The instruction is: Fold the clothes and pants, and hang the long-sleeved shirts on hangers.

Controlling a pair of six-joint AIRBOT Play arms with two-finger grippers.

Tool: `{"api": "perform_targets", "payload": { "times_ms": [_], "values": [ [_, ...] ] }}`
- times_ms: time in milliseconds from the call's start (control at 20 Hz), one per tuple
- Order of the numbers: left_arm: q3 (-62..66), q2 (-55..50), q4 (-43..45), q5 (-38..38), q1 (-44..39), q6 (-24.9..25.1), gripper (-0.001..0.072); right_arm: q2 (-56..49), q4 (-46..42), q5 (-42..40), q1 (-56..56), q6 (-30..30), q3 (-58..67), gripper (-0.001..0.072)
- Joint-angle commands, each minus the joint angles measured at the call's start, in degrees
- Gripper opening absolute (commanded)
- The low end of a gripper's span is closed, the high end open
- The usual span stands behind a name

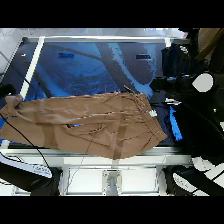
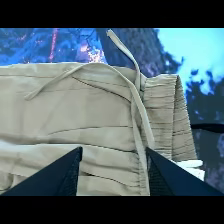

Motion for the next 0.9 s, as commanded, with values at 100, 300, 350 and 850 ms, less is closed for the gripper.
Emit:
{"api": "perform_targets", "payload": {
  "times_ms": [100,300,350,850],
  "values": [
    [4.0,1.7,-0.2,0.9,5.6,-10.1,0.0716,0.0,1.2,0.2,0.1,0.6,0.1,0.0433],
    [2.3,6.2,-2.3,-13.2,16.1,-9.6,0.0713,0.0,0.5,4.3,0.0,0.3,0.1,0.0433],
    [0.6,6.6,-6.1,-16.2,19.0,-7.8,0.0713,0.0,-0.3,4.6,0.0,0.2,0.1,0.0433],
    [-14.4,3.5,-42.6,-5.6,27.5,10.0,0.0475,0.0,1.6,4.5,0.1,0.2,0.1,0.0433]
  ]
}}
